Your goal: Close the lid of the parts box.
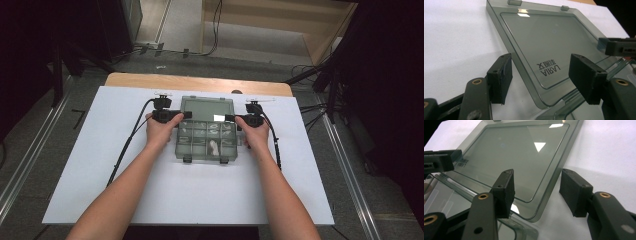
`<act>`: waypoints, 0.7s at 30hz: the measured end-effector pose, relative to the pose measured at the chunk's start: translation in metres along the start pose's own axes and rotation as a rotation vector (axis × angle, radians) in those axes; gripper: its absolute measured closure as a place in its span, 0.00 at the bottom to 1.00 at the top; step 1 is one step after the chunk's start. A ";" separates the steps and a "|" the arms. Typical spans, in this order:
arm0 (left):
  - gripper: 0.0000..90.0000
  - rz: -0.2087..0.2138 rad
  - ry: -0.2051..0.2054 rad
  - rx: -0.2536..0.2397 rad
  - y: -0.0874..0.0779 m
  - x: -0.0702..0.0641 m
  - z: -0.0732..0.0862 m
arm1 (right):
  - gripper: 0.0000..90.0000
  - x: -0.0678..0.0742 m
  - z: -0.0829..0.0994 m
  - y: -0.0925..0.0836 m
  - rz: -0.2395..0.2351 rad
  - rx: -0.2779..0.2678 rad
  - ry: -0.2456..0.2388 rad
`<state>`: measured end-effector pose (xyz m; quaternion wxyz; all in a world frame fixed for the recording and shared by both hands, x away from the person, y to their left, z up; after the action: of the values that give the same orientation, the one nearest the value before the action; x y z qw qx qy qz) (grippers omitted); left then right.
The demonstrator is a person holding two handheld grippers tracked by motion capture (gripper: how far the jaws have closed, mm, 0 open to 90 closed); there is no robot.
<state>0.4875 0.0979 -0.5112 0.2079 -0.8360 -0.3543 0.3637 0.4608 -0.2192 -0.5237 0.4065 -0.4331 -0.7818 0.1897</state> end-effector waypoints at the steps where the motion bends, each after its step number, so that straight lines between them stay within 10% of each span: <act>1: 0.40 -0.005 -0.011 0.006 0.001 0.002 0.000 | 0.49 -0.001 0.000 0.001 -0.005 -0.009 0.017; 21: 0.67 0.020 -0.034 -0.035 -0.005 0.005 -0.003 | 0.63 -0.001 0.000 -0.006 -0.025 -0.055 0.025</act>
<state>0.4900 0.1044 -0.5081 0.1834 -0.8367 -0.3558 0.3737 0.4577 -0.2234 -0.5205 0.4067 -0.4365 -0.7869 0.1575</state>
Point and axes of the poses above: each handheld gripper's, and its own axes: y roughly forward along the jaws, z roughly out of its underside, x roughly to its left, the point moved 1 cm from there along y, roughly forward along the jaws, and after that the axes turned 1 degree about z, right-handed, at the moved point
